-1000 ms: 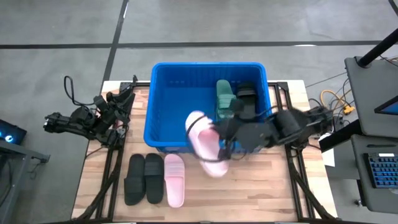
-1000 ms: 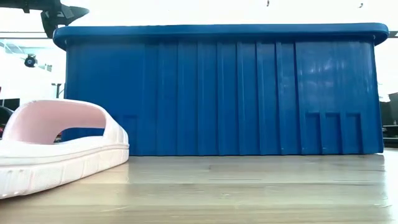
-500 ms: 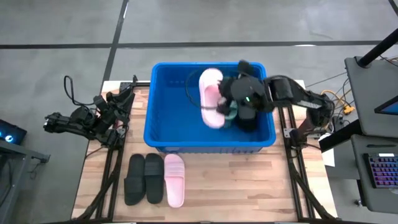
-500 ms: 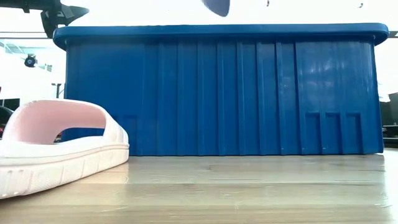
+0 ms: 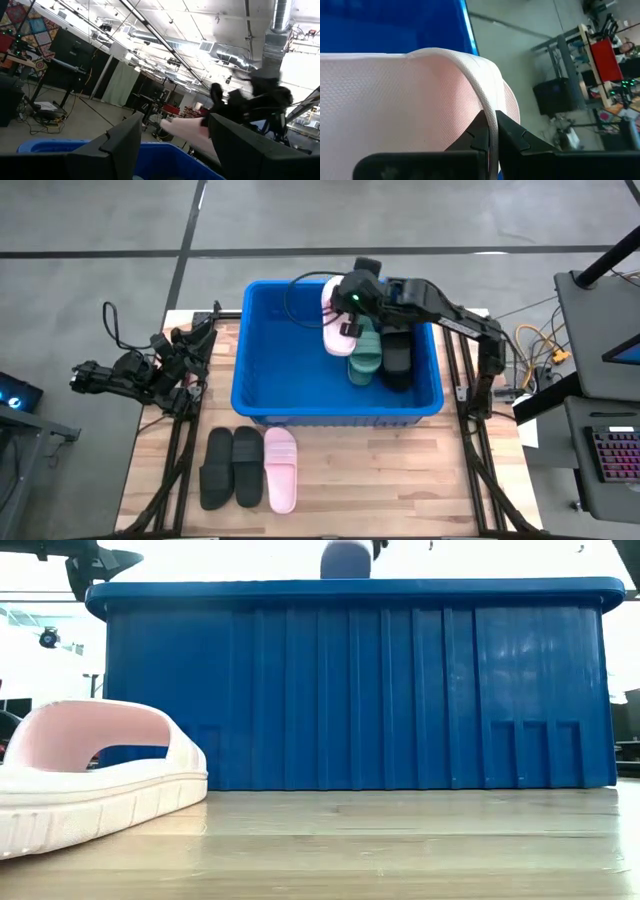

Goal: Pick and place slides into bin
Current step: Put the pink slide into the bin

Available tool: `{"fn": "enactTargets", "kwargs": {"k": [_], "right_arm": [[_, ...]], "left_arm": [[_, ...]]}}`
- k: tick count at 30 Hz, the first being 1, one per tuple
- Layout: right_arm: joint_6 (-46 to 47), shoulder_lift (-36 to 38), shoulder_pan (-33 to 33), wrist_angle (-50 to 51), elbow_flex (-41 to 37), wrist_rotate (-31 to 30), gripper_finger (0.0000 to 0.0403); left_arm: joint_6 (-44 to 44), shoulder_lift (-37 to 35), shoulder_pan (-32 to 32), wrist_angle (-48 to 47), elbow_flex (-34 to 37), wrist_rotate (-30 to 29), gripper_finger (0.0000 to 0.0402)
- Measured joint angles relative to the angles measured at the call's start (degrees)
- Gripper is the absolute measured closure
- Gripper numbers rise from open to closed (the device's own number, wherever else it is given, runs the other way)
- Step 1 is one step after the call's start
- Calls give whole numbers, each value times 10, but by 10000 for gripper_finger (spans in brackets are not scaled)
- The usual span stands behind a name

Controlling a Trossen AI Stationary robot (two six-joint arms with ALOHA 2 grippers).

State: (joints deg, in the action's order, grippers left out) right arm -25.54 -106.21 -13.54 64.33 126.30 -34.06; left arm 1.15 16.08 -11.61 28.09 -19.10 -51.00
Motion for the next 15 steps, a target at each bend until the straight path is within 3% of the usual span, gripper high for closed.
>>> {"fn": "enactTargets", "kwargs": {"k": [9,15], "right_arm": [[-60,-65,-30,-45,-1,15,392],[-43,-121,-29,-62,-1,26,392]], "left_arm": [[0,0,0,-1,0,-1,185],[-13,0,0,0,0,-12,185]]}}
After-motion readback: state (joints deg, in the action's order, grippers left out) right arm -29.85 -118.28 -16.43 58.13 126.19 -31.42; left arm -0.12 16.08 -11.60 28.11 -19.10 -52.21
